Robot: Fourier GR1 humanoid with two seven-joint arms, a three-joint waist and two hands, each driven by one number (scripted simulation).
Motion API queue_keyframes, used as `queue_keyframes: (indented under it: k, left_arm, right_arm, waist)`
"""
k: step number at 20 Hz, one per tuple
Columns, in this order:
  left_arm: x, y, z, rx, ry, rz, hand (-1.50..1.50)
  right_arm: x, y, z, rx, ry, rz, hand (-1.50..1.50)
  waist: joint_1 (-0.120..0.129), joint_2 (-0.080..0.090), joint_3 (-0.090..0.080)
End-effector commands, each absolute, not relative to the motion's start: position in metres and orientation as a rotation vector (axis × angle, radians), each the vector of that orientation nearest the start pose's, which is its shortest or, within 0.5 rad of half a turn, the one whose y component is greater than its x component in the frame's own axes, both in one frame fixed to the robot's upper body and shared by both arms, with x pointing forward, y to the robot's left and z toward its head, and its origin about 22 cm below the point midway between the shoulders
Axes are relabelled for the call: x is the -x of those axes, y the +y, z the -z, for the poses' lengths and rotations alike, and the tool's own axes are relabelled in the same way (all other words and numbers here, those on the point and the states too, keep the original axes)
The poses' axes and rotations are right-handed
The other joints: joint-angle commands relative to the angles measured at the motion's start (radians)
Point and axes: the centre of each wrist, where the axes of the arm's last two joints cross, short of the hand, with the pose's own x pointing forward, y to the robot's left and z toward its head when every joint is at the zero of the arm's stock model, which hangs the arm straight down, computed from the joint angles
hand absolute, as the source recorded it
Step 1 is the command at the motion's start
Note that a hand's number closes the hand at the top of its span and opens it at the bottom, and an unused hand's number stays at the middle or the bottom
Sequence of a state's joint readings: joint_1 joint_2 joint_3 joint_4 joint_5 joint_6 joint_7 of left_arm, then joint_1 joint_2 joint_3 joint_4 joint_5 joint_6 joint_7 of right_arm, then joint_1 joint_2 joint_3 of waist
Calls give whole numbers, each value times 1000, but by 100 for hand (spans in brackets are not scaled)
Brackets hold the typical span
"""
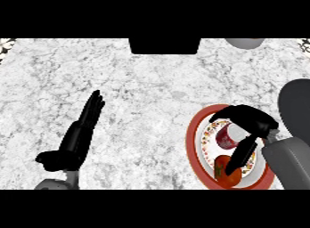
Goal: Pick the can from the plate and place it in the pan
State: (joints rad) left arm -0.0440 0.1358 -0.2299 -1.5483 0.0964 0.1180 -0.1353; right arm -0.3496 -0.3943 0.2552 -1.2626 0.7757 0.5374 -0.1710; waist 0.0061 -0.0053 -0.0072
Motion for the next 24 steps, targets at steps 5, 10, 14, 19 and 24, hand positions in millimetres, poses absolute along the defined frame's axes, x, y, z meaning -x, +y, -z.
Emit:
queue_keyframes:
  k: [5,10,14,19,24]
  left_arm:
    - [-251,197,-1,69,-1687,103,0]
    - [-239,214,-11,48,-1700,125,0]
    - [-252,205,-12,56,-1689,111,0]
    - [-237,212,-7,48,-1690,95,0]
    - [-239,220,-8,10,-1675,77,0]
  right_arm:
    - [-316,-243,-2,319,-1180,-1639,150]
    - [-322,-254,-18,390,-1278,-1597,150]
    - [-309,-265,-29,465,-1408,-1514,150]
    - [-296,-255,-31,717,-1357,-1205,150]
    - [-266,-241,-47,1003,-1311,-902,150]
  waist:
    - [-3,6,7]
    - [-3,5,7]
    - [-11,4,7]
    - [-25,-3,6]
    - [-55,-13,5]
